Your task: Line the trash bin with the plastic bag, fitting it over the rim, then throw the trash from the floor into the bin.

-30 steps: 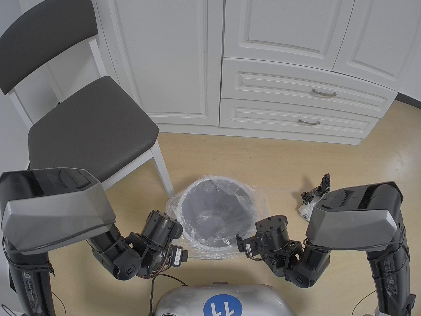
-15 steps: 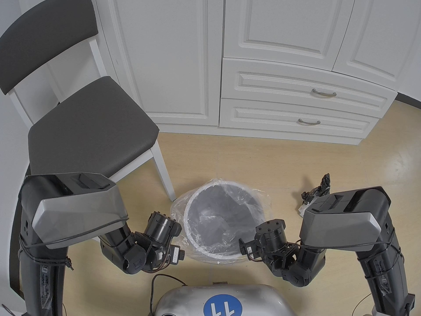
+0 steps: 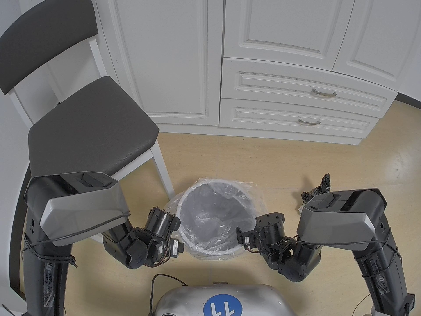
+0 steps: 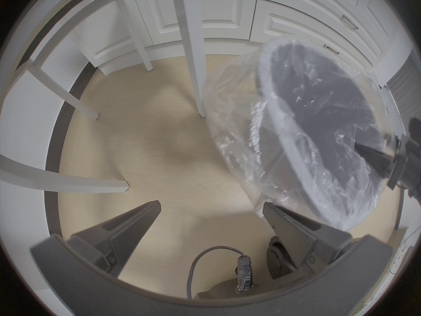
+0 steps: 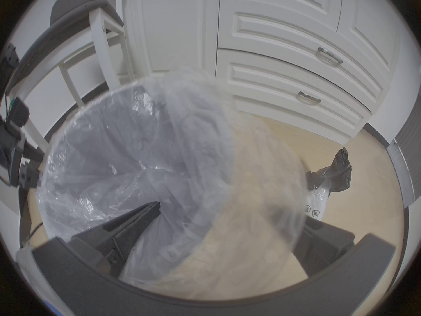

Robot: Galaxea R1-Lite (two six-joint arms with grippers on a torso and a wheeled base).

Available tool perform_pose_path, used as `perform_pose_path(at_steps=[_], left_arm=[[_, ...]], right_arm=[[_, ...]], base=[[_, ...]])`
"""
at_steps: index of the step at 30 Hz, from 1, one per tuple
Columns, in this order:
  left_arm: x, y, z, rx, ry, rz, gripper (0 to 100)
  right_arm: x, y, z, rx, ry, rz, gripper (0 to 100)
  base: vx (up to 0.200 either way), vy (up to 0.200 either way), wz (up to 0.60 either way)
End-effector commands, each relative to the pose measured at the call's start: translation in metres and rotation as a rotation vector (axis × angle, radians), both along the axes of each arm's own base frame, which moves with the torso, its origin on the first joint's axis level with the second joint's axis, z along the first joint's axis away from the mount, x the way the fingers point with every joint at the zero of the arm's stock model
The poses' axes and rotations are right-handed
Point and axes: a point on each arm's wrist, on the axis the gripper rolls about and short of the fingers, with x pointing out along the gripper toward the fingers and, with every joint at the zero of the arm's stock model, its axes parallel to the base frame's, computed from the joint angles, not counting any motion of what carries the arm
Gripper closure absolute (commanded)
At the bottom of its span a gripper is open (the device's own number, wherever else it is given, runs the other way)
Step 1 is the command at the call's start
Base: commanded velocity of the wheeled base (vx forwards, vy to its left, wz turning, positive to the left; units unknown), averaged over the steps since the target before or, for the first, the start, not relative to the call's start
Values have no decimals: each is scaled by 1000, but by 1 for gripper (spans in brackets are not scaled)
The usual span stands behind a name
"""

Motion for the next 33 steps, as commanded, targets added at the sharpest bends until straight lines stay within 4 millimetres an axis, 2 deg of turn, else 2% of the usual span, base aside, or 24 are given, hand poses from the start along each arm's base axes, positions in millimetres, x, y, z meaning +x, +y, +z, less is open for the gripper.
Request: perform_pose_path(at_steps=[1,7,9,12,15,21,27,33], left_arm=[[-5,13,13,6,-2,4,0],[-21,32,37,13,9,-83,0],[-28,47,55,-11,1,-142,0],[-23,56,70,-46,-51,-133,0],[-13,57,74,-70,-117,-111,0],[4,51,53,-118,-172,-76,0],[15,43,18,-134,-138,-38,0],[25,41,2,-128,-140,-9,0]], right_arm=[[6,5,5,42,-47,-2,0],[8,11,11,92,-97,4,0],[9,14,13,124,-105,0,0],[11,16,15,140,-114,-3,0],[10,15,16,139,-113,-3,0],[10,15,15,137,-110,-3,0],[10,15,16,137,-110,-3,0],[11,15,18,142,-117,-4,0]], base=[[0,0,0],[0,0,0],[0,0,0],[0,0,0],[0,0,0],[0,0,0],[0,0,0],[0,0,0]])
